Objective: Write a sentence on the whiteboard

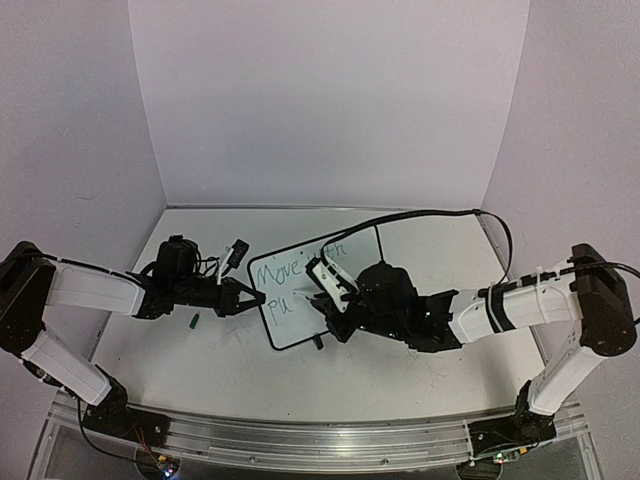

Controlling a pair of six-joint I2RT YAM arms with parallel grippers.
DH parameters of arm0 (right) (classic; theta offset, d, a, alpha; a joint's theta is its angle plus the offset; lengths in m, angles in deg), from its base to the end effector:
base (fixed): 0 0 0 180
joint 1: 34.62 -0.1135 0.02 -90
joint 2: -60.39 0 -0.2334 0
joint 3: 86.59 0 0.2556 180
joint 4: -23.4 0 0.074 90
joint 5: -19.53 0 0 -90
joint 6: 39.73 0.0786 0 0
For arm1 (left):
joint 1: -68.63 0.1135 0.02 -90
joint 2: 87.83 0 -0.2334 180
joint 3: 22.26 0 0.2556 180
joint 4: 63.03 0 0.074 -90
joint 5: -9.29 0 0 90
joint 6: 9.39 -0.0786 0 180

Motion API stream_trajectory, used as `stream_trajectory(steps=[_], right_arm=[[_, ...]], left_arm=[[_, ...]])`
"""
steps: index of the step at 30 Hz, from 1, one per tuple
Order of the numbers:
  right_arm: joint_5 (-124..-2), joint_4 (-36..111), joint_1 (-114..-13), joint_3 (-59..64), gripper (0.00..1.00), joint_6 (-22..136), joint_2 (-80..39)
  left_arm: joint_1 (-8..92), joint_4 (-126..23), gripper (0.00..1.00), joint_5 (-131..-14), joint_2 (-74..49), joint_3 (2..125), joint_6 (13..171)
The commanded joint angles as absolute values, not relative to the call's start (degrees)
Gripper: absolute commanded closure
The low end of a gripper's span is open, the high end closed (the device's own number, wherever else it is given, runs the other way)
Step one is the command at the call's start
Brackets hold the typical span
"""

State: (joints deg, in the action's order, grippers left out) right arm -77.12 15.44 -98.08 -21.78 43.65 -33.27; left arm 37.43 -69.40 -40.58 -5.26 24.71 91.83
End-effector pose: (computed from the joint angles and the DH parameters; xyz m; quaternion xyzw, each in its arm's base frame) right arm 0.1873 0.3545 0.1689 -0.4451 0.6921 0.2275 0.5207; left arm 0.2429 -0.2063 0.1307 0.3115 0.7679 -0.4478 0.3358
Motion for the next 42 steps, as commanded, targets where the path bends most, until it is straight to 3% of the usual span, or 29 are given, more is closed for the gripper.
stream_trajectory(steps=[1, 42], right_arm=[[-77.00, 15.39, -98.39, -18.52, 1.00, 42.91, -34.43], [-76.98, 15.40, -98.64, -15.42, 1.00, 43.18, -39.16]], left_arm=[[37.52, -67.51, 1.00, -43.50, -5.74, 26.04, 88.43], [37.47, -67.38, 1.00, -43.18, -5.87, 26.07, 88.52]])
